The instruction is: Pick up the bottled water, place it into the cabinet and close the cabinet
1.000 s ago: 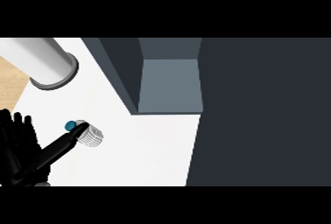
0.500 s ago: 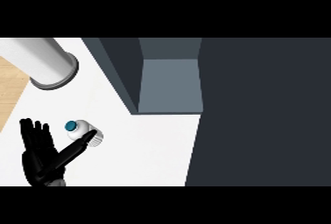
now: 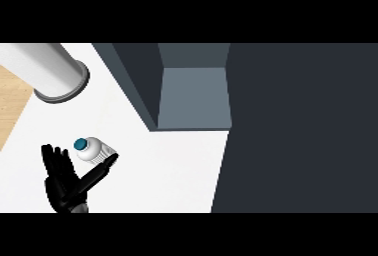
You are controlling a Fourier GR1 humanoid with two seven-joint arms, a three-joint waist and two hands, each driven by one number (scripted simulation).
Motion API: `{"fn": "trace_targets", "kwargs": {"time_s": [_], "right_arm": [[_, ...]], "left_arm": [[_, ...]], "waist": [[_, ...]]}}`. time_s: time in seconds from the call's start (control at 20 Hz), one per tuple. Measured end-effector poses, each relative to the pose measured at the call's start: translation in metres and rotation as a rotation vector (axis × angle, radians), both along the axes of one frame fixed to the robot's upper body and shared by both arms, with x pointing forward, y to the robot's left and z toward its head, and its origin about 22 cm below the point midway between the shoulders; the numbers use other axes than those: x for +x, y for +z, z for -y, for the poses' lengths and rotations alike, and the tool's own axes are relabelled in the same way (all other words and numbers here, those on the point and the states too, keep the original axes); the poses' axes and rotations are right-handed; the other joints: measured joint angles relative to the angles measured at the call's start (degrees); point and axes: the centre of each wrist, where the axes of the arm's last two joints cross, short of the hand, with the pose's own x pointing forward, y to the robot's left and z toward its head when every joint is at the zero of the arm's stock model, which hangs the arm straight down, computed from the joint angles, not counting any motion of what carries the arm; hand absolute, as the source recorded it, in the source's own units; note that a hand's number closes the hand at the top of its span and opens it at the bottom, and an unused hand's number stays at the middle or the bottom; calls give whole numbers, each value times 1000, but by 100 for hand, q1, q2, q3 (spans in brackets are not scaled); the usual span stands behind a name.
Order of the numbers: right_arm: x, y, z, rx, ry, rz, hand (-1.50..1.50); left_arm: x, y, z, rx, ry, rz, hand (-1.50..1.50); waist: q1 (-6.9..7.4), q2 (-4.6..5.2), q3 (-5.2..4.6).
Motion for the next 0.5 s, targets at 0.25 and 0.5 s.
{"fn": "trace_targets", "kwargs": {"time_s": [0.25, 0.5], "right_arm": [[0, 2, -5, 10, 12, -6, -150], [0, 1, -3, -2, -1, 0, -150]], "left_arm": [[-9, -23, -1, -12, -3, -8, -150], [-4, -41, -1, -19, -10, 3, -150]], "waist": [[9, -2, 0], [-4, 2, 1]]}}
